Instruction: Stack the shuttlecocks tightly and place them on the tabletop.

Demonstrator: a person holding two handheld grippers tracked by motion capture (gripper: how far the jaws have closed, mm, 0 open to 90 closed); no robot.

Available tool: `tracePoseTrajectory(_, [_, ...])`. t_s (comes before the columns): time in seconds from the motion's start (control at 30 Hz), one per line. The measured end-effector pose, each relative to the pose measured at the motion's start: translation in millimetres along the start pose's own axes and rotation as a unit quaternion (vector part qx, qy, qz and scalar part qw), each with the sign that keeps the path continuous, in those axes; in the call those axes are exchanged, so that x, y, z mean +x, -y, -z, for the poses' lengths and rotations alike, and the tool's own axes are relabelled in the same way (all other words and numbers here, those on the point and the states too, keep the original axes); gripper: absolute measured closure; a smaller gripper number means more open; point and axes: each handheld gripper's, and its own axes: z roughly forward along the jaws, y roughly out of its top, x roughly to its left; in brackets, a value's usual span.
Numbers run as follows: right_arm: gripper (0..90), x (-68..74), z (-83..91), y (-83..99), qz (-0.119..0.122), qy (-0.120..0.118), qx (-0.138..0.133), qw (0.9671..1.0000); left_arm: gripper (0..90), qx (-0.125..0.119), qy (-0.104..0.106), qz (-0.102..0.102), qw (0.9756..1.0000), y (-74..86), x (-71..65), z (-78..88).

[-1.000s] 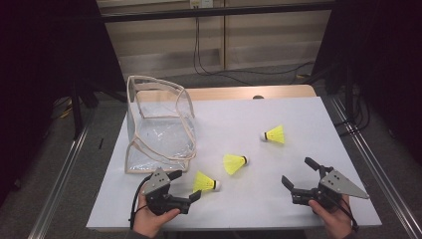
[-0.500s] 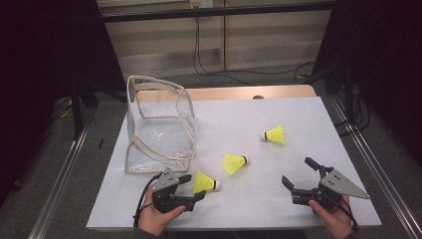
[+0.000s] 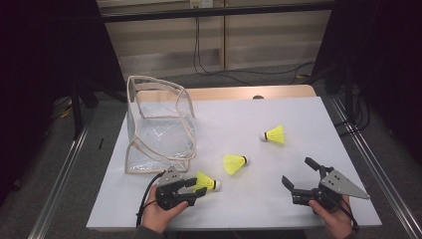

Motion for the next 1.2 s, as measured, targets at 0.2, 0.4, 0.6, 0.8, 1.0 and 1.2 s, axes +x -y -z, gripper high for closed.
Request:
tracePoseTrajectory(0.2, [1.8,0.1,0.2,-0.1,0.0,-0.001,0.0,1.0,57.9,0.008,0.004,0.0,1.0,-1.2,0.1,-2.9])
tracePoseTrajectory(0.4, [2.0,0.2,0.2,-0.2,0.001,-0.002,-0.001,1.0,65.0,0.01,0.007,0.008,0.9999,-2.1,-1.7,-7.1])
tracePoseTrajectory(0.6, [2.0,0.2,0.5,-0.3,0.003,-0.002,-0.001,1.0,70.8,0.008,0.01,0.009,0.9999,-3.4,-3.2,-8.2])
tracePoseTrajectory(0.8, [2.0,0.1,0.8,-0.5,0.003,-0.002,-0.002,1.0,76.4,0.013,0.009,0.01,0.9998,-3.7,-4.4,-9.6])
tracePoseTrajectory(1.0, [2.2,-0.1,0.9,-0.3,0.002,-0.002,-0.001,1.0,81.6,0.015,0.015,0.015,0.9997,-4.0,-6.3,-10.5])
tracePoseTrajectory(1.2, [2.2,-0.1,1.5,-0.6,0.003,-0.002,-0.001,1.0,86.5,0.011,0.015,0.013,0.9997,-7.0,-10.2,-8.0])
